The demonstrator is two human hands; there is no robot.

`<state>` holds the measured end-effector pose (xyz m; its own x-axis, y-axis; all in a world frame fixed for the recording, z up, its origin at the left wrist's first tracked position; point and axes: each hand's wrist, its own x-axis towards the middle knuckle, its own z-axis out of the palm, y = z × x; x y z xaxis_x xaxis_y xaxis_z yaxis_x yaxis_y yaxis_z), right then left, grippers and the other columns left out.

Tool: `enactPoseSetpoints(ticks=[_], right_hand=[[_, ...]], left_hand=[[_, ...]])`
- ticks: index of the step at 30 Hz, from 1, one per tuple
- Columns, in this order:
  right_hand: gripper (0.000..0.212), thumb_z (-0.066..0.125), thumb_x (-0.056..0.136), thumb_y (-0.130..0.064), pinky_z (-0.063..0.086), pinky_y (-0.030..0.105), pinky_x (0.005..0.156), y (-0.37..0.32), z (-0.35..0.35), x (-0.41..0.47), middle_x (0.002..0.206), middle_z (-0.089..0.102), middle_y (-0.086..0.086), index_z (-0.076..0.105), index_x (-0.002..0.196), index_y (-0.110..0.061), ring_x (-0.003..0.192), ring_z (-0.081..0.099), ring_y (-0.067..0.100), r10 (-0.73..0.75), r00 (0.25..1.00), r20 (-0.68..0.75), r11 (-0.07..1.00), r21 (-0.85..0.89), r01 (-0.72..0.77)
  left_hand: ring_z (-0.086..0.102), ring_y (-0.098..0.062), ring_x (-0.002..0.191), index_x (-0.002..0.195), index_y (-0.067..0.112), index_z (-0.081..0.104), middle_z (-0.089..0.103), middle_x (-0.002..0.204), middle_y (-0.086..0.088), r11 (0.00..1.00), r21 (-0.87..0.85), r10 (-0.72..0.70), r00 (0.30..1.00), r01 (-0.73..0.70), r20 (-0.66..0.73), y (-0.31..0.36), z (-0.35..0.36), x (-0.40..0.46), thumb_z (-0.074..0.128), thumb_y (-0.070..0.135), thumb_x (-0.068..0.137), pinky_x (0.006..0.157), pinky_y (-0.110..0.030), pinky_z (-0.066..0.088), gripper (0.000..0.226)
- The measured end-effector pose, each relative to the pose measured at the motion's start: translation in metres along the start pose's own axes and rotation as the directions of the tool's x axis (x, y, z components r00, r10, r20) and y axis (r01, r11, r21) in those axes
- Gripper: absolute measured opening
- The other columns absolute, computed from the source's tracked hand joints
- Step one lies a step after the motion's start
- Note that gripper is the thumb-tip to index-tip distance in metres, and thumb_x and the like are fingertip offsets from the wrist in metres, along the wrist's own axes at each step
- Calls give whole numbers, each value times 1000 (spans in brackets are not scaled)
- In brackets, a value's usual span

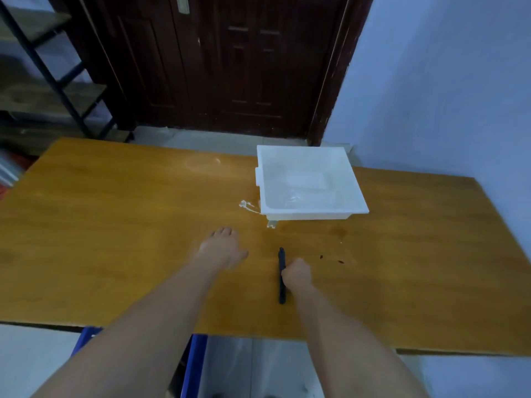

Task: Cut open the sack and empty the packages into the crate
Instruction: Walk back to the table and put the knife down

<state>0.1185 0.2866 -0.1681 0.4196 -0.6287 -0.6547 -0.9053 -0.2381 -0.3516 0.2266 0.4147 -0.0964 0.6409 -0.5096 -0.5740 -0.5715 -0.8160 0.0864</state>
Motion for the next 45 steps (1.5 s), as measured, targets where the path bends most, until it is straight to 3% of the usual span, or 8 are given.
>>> enactPoseSetpoints(ticks=[5, 10, 17, 24, 31, 38, 45], right_hand=[[34, 47, 96, -7, 43, 27, 55, -4, 6, 8, 66, 42, 3, 38, 63, -14, 54, 42, 13, 45, 997, -61, 997, 71, -41], [37, 44, 97, -5, 45, 28, 65, -2, 3, 6, 66, 39, 2, 35, 62, -14, 58, 44, 14, 34, 994, -107, 997, 75, -26], [34, 44, 95, -2, 46, 29, 64, 1, 1, -1, 68, 42, 3, 38, 64, -13, 72, 52, 22, 22, 994, -105, 998, 68, -15], [33, 44, 96, -7, 42, 29, 60, 8, -2, 2, 68, 43, 3, 39, 64, -13, 57, 44, 15, 22, 993, -117, 998, 55, -16], [33, 45, 95, -6, 44, 29, 62, 8, 1, 1, 67, 43, 3, 39, 64, -14, 75, 54, 23, 45, 992, -117, 995, 94, -34], [34, 42, 96, -4, 43, 28, 63, 11, 1, 6, 67, 43, 2, 40, 63, -13, 56, 43, 14, 49, 989, -141, 996, 85, -37], [16, 46, 95, -6, 41, 27, 51, 15, 3, 2, 68, 46, 2, 51, 80, -9, 60, 48, 16, 19, 992, -123, 998, 54, -12]], left_hand=[[7, -25, 149, 151, 7, 8, 9, 161, -9, 1000, 2, 7, 1000, -7, -25, -7, -4, 1, 36, 45, 96, 120, -39, 13, 72], [4, -23, 149, 151, 9, 2, 2, 161, -8, 1000, 21, 8, 999, -7, -48, -12, -8, -3, 34, 46, 96, 121, -38, 11, 74], [4, -23, 149, 151, 9, 3, 3, 161, -8, 1000, 24, 8, 997, -6, -71, -17, -10, -9, 35, 47, 96, 121, -38, 10, 74], [3, -23, 149, 151, 9, 3, 3, 161, -7, 1000, 19, 19, 998, -17, -59, -12, -5, -15, 33, 45, 97, 121, -38, 10, 72], [3, -23, 149, 151, 9, 4, 4, 161, -8, 999, 10, 39, 997, -38, -64, -8, -4, -13, 34, 44, 97, 121, -37, 9, 72], [3, -23, 149, 151, 9, 3, 4, 161, -8, 999, 26, 43, 997, -42, -60, -11, -3, -10, 34, 45, 97, 121, -38, 9, 72], [3, -23, 149, 151, 8, 3, 5, 161, -8, 999, 25, 47, 998, -46, -52, -10, -1, -15, 34, 44, 97, 121, -37, 10, 72]])
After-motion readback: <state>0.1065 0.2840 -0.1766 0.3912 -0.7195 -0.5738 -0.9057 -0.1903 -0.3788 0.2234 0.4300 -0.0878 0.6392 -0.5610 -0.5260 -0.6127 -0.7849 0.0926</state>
